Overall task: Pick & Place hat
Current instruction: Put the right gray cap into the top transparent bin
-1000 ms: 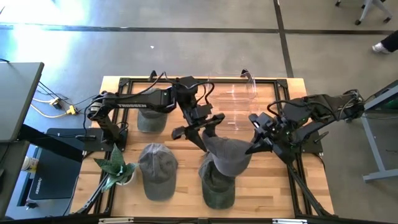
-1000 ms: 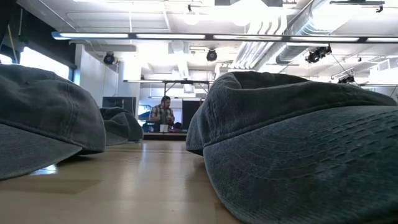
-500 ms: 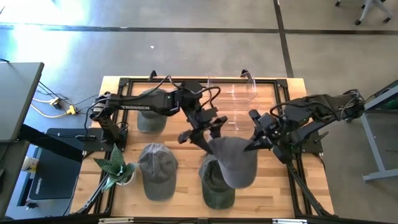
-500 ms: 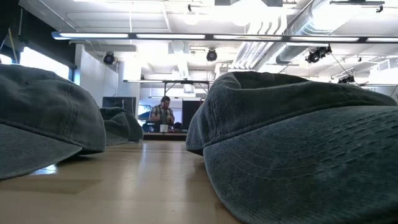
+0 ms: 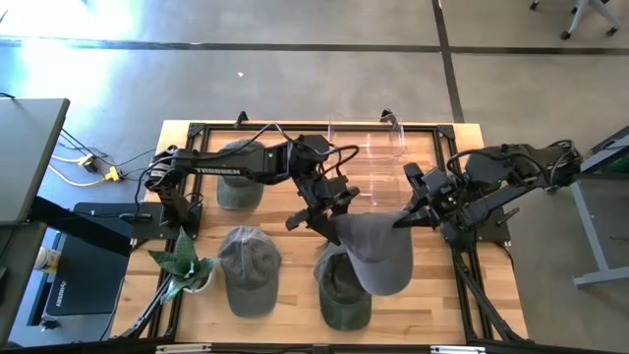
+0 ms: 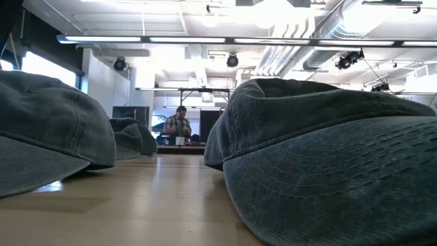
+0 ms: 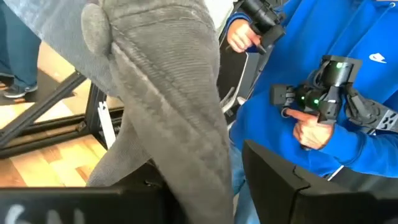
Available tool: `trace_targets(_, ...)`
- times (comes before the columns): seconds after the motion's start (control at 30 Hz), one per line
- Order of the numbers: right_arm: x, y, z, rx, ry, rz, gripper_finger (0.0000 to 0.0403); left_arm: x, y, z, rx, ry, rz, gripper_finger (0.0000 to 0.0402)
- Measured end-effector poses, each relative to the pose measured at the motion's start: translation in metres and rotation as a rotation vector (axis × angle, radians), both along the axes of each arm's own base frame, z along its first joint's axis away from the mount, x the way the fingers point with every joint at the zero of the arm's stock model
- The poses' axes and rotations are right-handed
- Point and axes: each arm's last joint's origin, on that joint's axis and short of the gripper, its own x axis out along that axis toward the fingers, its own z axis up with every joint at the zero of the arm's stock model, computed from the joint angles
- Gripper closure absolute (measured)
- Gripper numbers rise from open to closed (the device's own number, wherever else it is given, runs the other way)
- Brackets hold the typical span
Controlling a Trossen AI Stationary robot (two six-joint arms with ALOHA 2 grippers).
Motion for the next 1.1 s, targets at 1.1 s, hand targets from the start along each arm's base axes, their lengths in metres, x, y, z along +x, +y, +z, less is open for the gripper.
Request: trace_targets(1.1,-0.004,-0.010,-0.023,0.153,0.307,-0.213,0.0296,-0.023,0.019,0.031,0.013,-0.132,-0.013,0.0400)
